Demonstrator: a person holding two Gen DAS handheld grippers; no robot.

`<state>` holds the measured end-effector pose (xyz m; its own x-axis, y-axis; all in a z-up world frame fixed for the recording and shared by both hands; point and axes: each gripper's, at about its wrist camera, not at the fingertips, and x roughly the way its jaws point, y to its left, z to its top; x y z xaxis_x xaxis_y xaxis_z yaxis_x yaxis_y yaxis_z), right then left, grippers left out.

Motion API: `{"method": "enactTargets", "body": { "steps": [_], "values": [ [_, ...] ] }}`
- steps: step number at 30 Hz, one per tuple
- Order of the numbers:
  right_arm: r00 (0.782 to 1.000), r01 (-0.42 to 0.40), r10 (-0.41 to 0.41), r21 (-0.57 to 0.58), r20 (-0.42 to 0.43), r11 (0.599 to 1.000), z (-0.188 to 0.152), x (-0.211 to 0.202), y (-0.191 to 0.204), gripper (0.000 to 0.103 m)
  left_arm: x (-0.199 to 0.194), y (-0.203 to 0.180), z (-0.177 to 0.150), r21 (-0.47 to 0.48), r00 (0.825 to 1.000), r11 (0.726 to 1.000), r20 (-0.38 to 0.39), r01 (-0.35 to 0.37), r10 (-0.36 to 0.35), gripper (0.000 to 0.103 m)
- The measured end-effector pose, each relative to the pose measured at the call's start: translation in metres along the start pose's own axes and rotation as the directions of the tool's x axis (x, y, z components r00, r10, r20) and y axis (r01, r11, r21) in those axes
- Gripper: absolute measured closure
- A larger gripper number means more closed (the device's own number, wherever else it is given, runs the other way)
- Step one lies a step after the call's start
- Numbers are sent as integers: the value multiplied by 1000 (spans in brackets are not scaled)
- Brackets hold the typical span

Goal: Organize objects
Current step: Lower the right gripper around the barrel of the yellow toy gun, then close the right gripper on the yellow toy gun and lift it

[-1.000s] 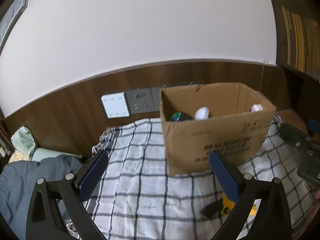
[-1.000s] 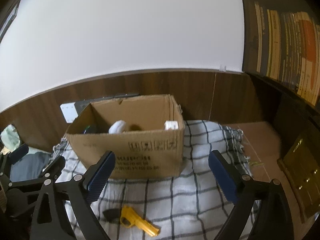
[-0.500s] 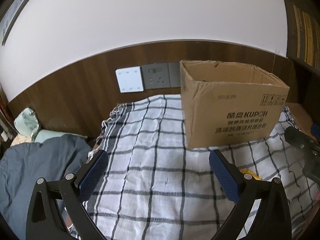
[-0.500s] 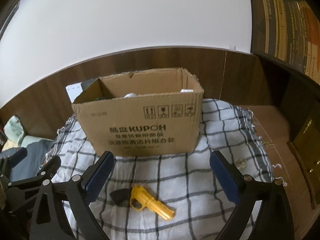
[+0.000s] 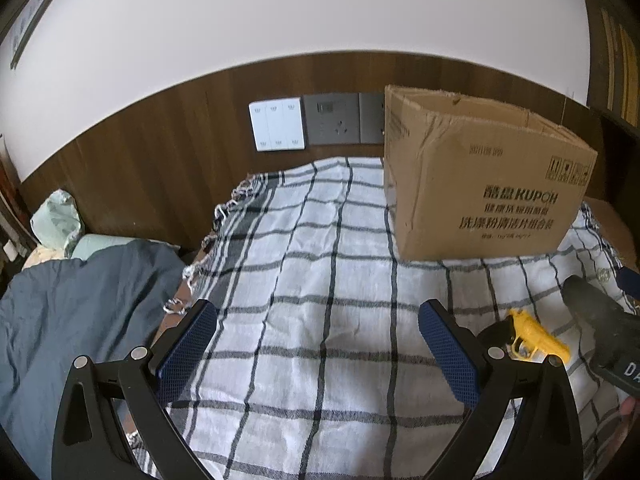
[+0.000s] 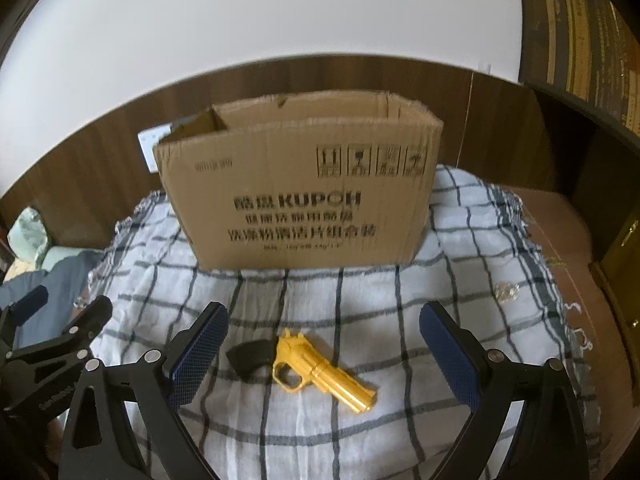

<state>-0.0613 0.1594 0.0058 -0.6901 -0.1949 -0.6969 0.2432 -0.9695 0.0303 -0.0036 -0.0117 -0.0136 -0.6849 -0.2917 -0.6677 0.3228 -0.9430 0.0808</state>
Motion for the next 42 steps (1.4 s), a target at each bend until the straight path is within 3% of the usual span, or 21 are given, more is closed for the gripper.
{"method": "enactTargets", "body": {
  "steps": [15, 21, 30, 32, 35, 41, 42],
  "values": [
    [991, -19, 10, -66, -135, 998, -28, 37, 13, 8, 16, -8, -20, 22, 999, 1000, -50, 20, -19, 0],
    [978, -46, 33, -58, -204, 997, -37, 55, 14, 28, 23, -7, -25, 14, 997, 1000, -71, 25, -24, 0],
    [976, -51, 41, -40, -216, 998, -37, 61, 10, 42, 25, -11, -26, 17, 996, 999, -82, 36, -34, 0],
    [976, -57, 48, -34, -214, 998, -36, 61, 8, 50, 25, -12, -26, 18, 996, 999, -83, 38, -36, 0],
    [974, -76, 70, -22, -213, 997, -34, 60, 4, 71, 25, -12, -25, 18, 996, 999, -83, 38, -36, 0],
    [977, -97, 93, -15, -192, 995, -32, 56, 3, 78, 24, -15, -25, 20, 996, 999, -83, 43, -41, 0],
    [978, -100, 95, -16, -186, 995, -31, 55, 3, 83, 24, -15, -24, 20, 996, 999, -83, 43, -41, 0]
  ]
}}
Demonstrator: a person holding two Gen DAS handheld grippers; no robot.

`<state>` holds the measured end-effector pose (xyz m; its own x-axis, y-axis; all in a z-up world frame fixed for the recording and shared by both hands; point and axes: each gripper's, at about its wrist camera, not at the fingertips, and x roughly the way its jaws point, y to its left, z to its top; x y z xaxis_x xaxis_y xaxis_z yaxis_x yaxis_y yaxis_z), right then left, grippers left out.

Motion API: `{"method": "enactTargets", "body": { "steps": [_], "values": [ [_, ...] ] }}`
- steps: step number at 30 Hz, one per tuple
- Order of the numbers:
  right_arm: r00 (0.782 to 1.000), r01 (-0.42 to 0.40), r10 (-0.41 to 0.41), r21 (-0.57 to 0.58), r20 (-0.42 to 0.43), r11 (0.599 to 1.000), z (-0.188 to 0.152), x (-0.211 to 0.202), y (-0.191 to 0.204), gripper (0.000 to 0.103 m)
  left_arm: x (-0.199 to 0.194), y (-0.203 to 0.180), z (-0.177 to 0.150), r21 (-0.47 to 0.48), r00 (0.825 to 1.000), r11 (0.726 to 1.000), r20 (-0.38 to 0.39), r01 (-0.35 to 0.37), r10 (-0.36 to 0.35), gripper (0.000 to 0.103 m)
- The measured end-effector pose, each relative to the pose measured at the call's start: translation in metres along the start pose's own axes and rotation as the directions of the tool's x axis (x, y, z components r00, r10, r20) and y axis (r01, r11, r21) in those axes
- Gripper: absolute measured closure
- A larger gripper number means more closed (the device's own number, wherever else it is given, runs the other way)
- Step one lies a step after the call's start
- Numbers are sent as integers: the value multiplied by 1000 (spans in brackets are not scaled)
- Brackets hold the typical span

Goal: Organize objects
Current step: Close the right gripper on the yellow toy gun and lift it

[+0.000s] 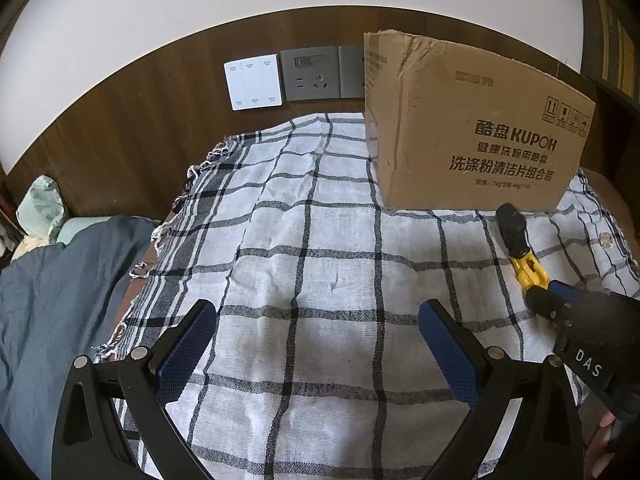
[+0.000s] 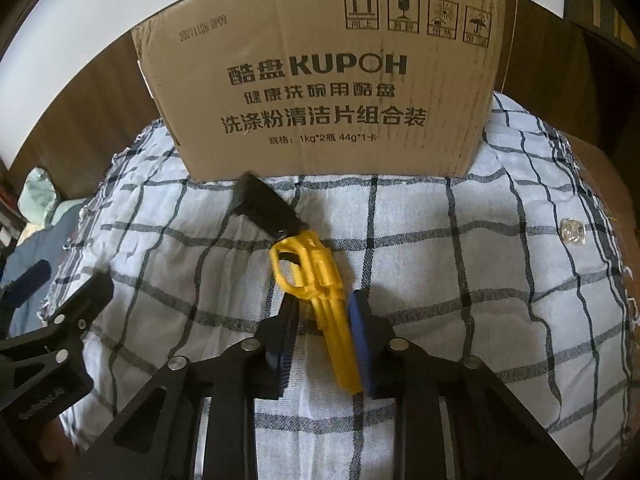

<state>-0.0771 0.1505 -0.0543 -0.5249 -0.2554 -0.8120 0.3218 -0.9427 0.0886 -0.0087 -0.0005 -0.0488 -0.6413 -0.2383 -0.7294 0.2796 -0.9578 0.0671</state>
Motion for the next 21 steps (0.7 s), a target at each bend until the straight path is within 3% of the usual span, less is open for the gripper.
{"method": "enactTargets", "body": {
  "steps": [1, 21],
  "values": [
    [1000, -4, 4, -2, 5, 1000, 0, -2, 0, 88, -1, 0, 0, 0, 1000, 1000, 1, 0, 0, 0],
    [992, -27, 27, -2, 124, 1000, 5, -46, 1, 90, -17, -8, 7, 2, 1000, 1000, 26, 16, -16, 0]
  ]
}}
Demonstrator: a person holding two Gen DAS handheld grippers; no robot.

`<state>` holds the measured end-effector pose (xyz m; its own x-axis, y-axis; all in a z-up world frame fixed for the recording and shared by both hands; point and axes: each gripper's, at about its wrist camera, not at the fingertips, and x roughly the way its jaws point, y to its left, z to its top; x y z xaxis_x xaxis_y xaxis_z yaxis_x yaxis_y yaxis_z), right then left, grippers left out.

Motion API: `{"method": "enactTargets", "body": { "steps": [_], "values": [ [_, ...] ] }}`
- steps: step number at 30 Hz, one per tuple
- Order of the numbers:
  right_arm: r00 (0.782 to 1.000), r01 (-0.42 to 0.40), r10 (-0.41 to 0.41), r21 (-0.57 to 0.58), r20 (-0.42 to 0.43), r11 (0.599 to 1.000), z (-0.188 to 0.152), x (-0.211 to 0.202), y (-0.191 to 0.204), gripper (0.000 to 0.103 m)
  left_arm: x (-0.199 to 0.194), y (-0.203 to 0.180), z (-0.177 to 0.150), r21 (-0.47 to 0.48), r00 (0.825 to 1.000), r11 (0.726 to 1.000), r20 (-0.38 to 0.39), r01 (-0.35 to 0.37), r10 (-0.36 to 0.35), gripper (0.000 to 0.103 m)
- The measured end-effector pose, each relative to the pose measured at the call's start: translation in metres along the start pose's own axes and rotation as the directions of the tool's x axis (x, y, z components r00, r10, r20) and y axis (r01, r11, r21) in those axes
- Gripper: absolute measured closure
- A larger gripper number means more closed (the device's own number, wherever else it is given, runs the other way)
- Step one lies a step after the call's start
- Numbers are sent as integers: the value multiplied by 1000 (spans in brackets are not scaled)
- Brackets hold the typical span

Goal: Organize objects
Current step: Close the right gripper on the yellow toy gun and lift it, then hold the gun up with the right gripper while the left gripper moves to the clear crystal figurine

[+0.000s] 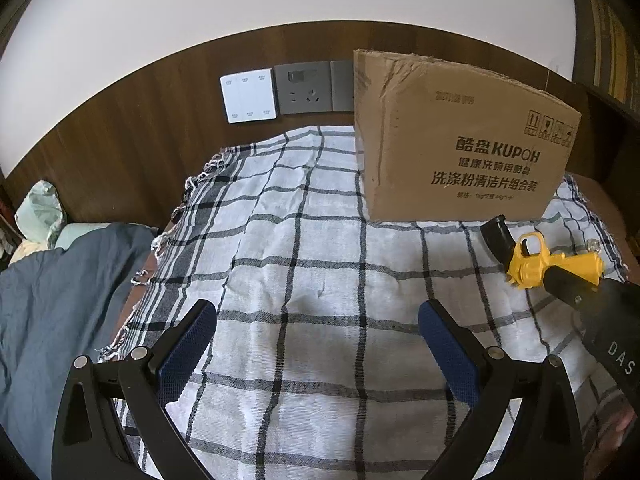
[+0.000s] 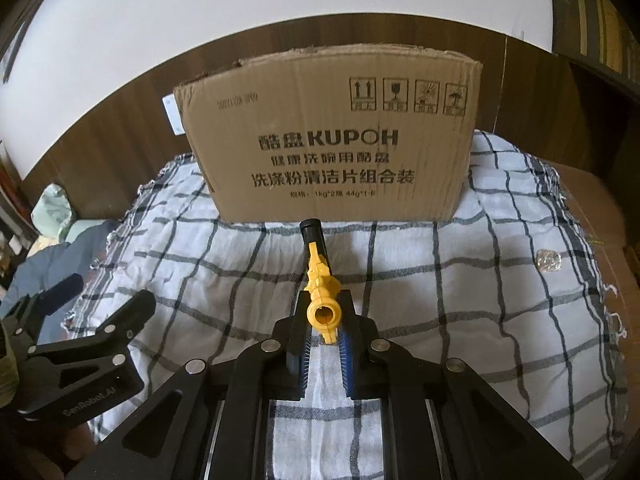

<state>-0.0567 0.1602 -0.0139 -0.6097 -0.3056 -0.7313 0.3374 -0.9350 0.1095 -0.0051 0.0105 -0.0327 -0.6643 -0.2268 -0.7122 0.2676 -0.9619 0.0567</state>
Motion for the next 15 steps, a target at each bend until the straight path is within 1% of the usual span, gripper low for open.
{"method": "enactTargets", "body": {
  "steps": [4, 7, 12, 15],
  "values": [
    [1000, 11, -11, 17, 17, 1000, -3, -8, -8, 90, -2, -10, 4, 9, 1000, 1000, 4, 12, -12, 0],
    [999, 29, -30, 37, 31, 999, -5, -15, -20, 90, -2, -24, 7, 26, 1000, 999, 8, 29, -29, 0],
    [995, 77, -81, 82, 52, 994, -8, -29, -55, 90, -3, -61, 13, 66, 997, 995, 12, 72, -73, 0],
    [992, 108, -116, 113, 59, 988, -10, -37, -80, 90, -3, -89, 17, 98, 993, 989, 7, 115, -116, 0]
  ]
}}
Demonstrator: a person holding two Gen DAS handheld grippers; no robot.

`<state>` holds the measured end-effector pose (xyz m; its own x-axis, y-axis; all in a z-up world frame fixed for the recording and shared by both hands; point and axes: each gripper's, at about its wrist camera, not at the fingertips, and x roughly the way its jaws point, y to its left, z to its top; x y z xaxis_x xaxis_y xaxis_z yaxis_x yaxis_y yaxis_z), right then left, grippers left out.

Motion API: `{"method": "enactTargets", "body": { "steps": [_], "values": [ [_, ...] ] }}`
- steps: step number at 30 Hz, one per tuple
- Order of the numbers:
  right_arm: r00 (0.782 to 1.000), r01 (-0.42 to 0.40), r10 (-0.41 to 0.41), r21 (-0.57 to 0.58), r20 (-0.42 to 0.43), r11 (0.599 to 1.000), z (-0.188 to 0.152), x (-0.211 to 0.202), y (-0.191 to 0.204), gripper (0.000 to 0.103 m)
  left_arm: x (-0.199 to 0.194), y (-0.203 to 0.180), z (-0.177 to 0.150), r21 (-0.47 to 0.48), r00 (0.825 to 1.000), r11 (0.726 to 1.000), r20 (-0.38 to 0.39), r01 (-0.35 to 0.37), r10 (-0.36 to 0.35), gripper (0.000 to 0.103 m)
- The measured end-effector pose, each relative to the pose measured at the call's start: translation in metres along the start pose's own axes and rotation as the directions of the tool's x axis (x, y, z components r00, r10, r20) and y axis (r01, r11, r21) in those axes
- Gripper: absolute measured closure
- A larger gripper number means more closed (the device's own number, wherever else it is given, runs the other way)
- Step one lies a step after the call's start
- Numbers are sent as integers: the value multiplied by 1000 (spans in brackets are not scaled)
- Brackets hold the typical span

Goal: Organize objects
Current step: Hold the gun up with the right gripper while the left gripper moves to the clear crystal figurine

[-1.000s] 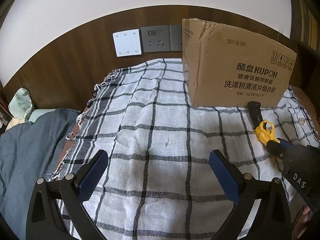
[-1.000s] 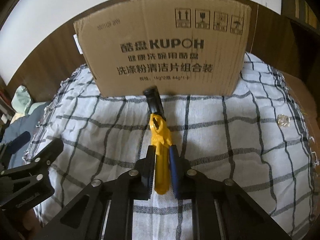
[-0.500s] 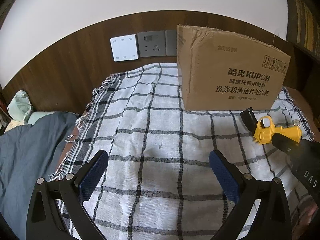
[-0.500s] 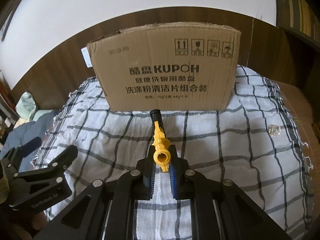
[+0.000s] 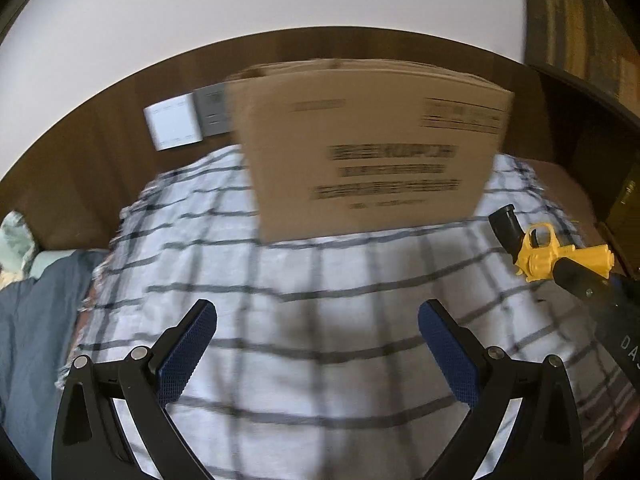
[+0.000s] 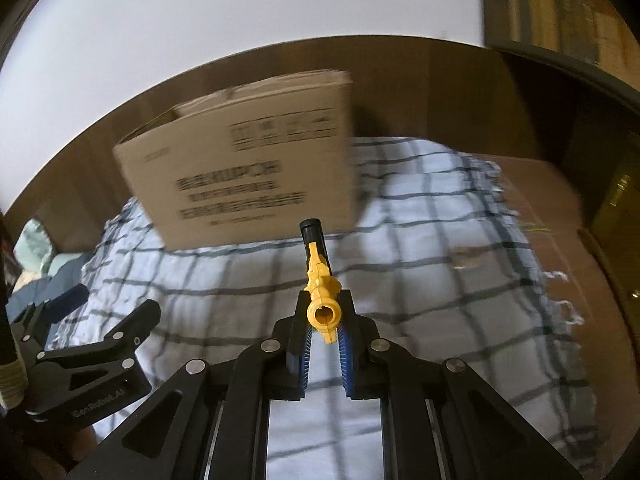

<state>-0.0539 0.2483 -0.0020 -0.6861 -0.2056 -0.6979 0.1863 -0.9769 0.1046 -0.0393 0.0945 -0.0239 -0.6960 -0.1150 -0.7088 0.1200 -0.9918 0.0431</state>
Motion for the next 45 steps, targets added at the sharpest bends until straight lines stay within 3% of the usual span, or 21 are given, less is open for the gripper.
{"method": "enactTargets", "body": {
  "steps": [14, 19, 23, 27, 33, 41, 45],
  "values": [
    [985, 172, -173, 111, 4, 979, -7, -12, -113, 90, 10, -132, 24, 158, 985, 975, 50, 156, -165, 0],
    [973, 228, -231, 125, 10, 966, -7, -12, -130, 90, 25, -169, 28, 218, 980, 960, 43, 179, -192, 2],
    [968, 248, -251, 132, 12, 960, -4, -10, -139, 90, 39, -184, 34, 210, 976, 955, 21, 208, -217, 6],
    [966, 254, -258, 135, 8, 958, -3, -9, -145, 90, 49, -192, 38, 189, 969, 951, -10, 246, -248, 13],
    [964, 263, -265, 138, -6, 955, -2, -4, -153, 90, 52, -217, 38, 239, 968, 940, -13, 245, -249, 24],
    [962, 273, -273, 150, -23, 950, -4, 2, -165, 90, 69, -241, 31, 277, 963, 922, -70, 270, -261, 45],
    [963, 269, -268, 154, -25, 951, -5, 3, -167, 90, 79, -247, 27, 282, 962, 920, -102, 273, -255, 62]
  ]
}}
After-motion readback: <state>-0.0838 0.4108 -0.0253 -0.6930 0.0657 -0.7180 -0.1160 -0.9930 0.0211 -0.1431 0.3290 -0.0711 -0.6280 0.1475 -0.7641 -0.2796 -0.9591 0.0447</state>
